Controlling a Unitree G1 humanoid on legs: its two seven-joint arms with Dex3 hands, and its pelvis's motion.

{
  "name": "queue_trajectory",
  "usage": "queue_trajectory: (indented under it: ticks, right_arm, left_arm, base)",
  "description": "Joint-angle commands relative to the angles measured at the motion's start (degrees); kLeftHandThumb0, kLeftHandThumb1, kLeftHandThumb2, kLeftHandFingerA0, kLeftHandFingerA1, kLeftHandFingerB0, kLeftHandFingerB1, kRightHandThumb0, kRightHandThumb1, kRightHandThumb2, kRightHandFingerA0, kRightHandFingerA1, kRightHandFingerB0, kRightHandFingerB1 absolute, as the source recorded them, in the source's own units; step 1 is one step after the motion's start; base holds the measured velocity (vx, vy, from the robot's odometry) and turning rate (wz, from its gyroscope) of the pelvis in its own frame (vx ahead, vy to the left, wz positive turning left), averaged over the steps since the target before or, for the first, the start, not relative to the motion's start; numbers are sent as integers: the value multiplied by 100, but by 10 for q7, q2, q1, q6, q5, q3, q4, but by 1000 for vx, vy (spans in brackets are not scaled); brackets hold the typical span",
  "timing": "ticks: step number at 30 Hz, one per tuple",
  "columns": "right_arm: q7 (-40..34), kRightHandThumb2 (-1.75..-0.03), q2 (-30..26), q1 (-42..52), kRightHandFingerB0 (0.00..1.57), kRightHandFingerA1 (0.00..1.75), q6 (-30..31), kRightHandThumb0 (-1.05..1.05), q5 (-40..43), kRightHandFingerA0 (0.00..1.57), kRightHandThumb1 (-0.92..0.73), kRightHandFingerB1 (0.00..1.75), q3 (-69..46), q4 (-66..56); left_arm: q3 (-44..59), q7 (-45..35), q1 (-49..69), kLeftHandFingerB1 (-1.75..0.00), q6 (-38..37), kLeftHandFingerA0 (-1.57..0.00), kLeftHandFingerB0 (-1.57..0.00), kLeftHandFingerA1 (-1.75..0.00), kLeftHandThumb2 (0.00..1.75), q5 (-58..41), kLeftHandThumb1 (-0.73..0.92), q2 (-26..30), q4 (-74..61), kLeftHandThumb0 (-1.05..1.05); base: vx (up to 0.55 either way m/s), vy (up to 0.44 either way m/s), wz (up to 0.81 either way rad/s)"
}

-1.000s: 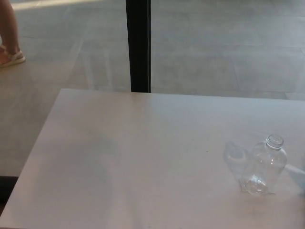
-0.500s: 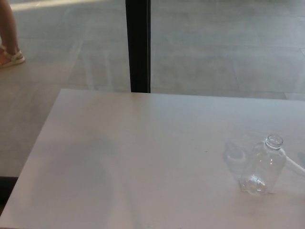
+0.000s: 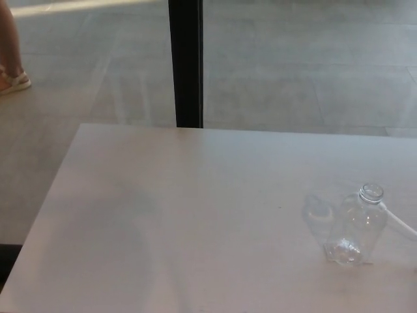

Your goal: The robot uses its right hand to grab and lift the lid of the spray bottle kept in the middle of the desk and places the lid on the right side of the bottle

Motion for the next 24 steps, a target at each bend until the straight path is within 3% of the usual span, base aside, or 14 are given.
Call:
queue_trajectory:
  ticks: [1,3,4,6,7,10,11,12,15,16,19,20,21,24]
  right_arm:
    - [23,-63,54,22,16,46,-148,-62,99,17,-73,27,-27,157]
    - [23,-87,52,32,6,52,-172,-66,91,14,-56,39,-18,172]
    - [27,-64,42,18,13,46,-171,-62,97,18,-71,24,-21,193]
    - [30,-88,32,1,5,62,-159,-65,118,20,-55,38,-32,192]
    - [25,-62,25,-13,12,81,-129,-59,138,22,-68,21,-44,172]
    - [5,-61,12,-32,7,84,-71,-61,158,18,-75,25,-59,135]
    - [-13,-64,-4,-54,10,63,-50,-63,170,17,-72,20,-74,151]
    - [-32,-64,-7,-62,12,51,-28,-61,181,17,-74,22,-88,152]
    - [-32,-63,3,-53,13,54,-43,-61,187,19,-73,23,-99,154]
    - [-26,-90,6,-46,7,67,-56,-67,186,28,-59,37,-99,167]
    - [0,-91,16,-22,5,61,-84,-68,189,20,-58,34,-94,195]
    - [15,-92,11,-16,5,59,-92,-71,192,20,-58,36,-93,212]
    - [20,-90,6,-10,6,54,-98,-71,195,16,-57,37,-91,228]
    - [27,-90,-4,-4,6,55,-112,-72,193,18,-56,36,-78,261]
  left_arm:
    - [-5,13,-10,-39,10,-55,-36,-50,74,10,92,10,17,-92]
    - [-11,18,-34,-39,18,-55,-36,-51,75,13,92,6,22,-92]
    - [-11,20,-34,-50,19,-48,-31,-59,118,12,76,6,22,-86]
    - [-11,21,-40,-51,16,-48,-33,-59,117,10,75,-2,23,-86]
    - [-13,21,-43,-51,13,-49,-34,-59,118,10,78,-6,23,-95]
    - [-18,21,-44,-50,8,-49,-33,-58,118,13,78,-8,25,-97]
    - [-21,24,-42,-51,10,-48,-31,-58,117,14,76,-8,22,-90]
    - [-23,24,-40,-37,17,-53,-36,-49,73,14,92,-7,20,-93]
    - [-28,25,-33,-50,14,-48,-31,-58,116,16,76,-5,18,-89]
    - [-26,26,-29,-39,11,-55,-37,-52,72,13,92,-5,19,-91]
    - [-18,31,-11,-40,15,-57,-40,-54,70,5,92,-2,22,-89]
    - [-18,39,-11,-52,23,-49,-33,-61,115,6,76,0,26,-88]
    - [-18,45,-7,-40,31,-54,-38,-52,71,9,92,3,31,-87]
    - [-17,50,2,-40,28,-55,-38,-52,71,8,92,6,36,-86]
  base:
    - [0,0,0]
    - [0,0,0]
    - [0,0,0]
    - [0,0,0]
    - [0,0,0]
    - [0,0,0]
    - [0,0,0]
    - [0,0,0]
    - [0,0,0]
    - [0,0,0]
    - [0,0,0]
    - [0,0,0]
    - [0,0,0]
    - [0,0,0]
